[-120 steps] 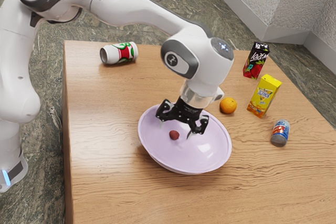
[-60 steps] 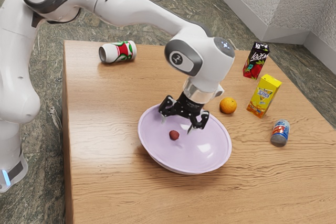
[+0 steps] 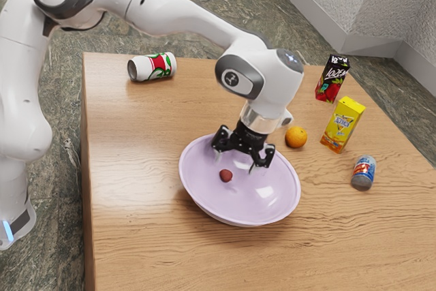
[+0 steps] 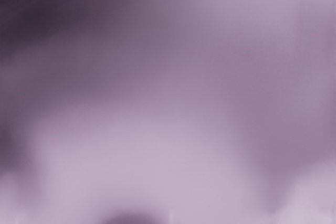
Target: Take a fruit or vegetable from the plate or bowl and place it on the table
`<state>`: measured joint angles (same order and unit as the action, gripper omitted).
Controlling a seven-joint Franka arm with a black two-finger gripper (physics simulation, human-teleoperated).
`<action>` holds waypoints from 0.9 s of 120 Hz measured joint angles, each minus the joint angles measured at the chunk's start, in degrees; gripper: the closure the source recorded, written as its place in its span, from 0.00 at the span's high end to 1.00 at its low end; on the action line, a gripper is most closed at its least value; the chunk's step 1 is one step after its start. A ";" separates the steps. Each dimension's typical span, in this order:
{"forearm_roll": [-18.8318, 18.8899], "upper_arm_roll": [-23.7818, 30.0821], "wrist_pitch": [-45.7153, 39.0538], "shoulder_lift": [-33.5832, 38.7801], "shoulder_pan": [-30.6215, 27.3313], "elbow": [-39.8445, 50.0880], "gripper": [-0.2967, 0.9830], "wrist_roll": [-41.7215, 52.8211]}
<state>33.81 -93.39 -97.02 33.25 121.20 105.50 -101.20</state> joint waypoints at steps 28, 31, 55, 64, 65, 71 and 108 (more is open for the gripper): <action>-0.29 3.23 -3.55 -0.01 -4.60 2.47 0.75 0.71; -0.32 4.06 -3.74 -0.01 -5.78 3.04 0.75 0.71; -0.39 4.83 -5.04 0.07 -6.83 4.36 0.75 0.64; -0.33 4.79 -5.35 0.07 -6.02 4.38 0.75 0.64; -0.32 4.79 -5.38 0.06 -5.89 4.38 0.75 0.63; -0.25 4.75 -5.53 0.05 -5.12 4.38 0.75 0.61; 0.02 1.81 -6.06 0.17 -3.02 4.82 0.73 0.49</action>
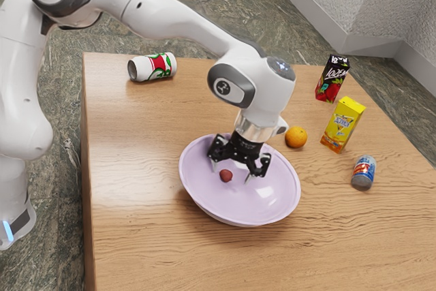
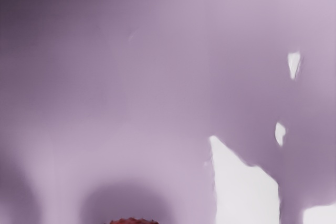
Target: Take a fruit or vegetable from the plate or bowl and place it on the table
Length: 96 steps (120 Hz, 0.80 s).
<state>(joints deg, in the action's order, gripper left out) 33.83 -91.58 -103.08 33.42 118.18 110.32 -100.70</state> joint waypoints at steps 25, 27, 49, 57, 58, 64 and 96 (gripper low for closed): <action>-0.18 -1.78 -0.50 0.08 1.00 0.16 0.88 -0.05; -0.19 -1.79 -0.52 0.08 1.02 0.16 0.88 -0.05; -0.12 -1.78 -0.43 -0.01 1.17 0.09 0.86 0.17; -0.20 -1.75 -0.29 -0.02 1.17 0.01 0.84 0.37; -0.22 -1.74 -0.27 -0.03 1.17 0.00 0.83 0.40; -0.31 -1.70 -0.16 -0.07 1.17 -0.05 0.80 0.57; -0.59 -1.42 0.35 -0.03 1.09 -0.26 0.56 1.66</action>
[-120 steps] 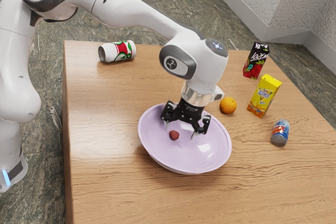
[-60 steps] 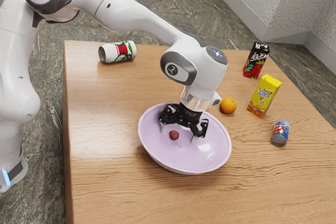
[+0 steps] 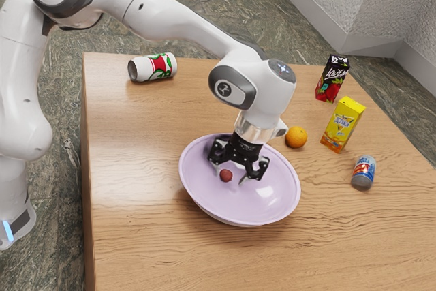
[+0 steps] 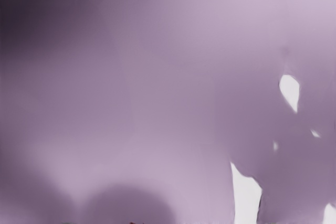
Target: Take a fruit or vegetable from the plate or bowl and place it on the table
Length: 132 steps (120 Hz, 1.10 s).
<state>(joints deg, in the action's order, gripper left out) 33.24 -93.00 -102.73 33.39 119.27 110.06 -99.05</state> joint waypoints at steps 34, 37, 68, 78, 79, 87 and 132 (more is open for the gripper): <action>-0.73 -0.03 0.50 -0.06 -0.41 -0.30 0.46 1.15; -0.80 -0.02 0.59 -0.06 -0.42 -0.32 0.44 1.26; -0.98 0.41 1.35 -0.12 -0.56 -0.42 0.36 2.12; -0.99 4.52 3.12 -0.14 -3.47 -2.04 0.34 2.27; -1.00 5.25 3.34 -0.14 -4.28 -2.17 0.35 2.29; -1.00 9.87 5.39 -0.15 -11.30 -2.69 0.35 2.47; -1.24 11.42 12.74 -0.06 -27.75 -2.73 0.34 4.41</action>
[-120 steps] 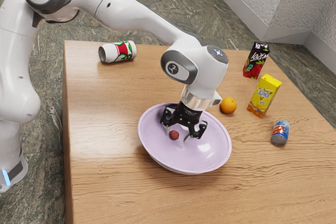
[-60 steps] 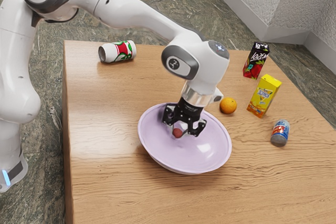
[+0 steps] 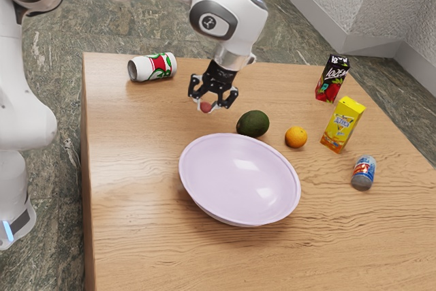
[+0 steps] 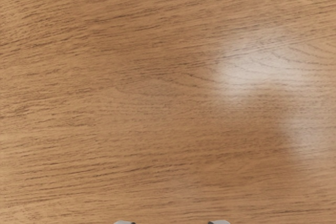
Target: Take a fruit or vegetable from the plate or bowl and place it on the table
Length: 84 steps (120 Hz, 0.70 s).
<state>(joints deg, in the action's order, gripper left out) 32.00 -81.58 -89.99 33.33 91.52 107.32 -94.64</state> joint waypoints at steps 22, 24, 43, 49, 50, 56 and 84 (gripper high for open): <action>0.01 -0.65 1.04 -0.06 -2.56 -0.08 0.51 0.99; 0.01 -0.58 1.14 -0.06 -2.56 -0.08 0.54 1.06; -0.79 1.08 2.08 -0.16 -1.57 -0.13 0.70 1.66; -1.43 1.62 2.52 -0.17 -1.27 -0.14 0.72 1.80; -1.49 1.78 2.60 -0.17 -1.26 -0.15 0.72 1.82; -1.76 2.32 3.03 -0.18 -1.11 -0.13 0.73 1.95; -2.17 1.90 4.26 -0.18 -1.08 -0.03 0.76 2.44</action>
<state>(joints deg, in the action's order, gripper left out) 29.84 -79.68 -85.73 33.15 90.44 107.30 -92.19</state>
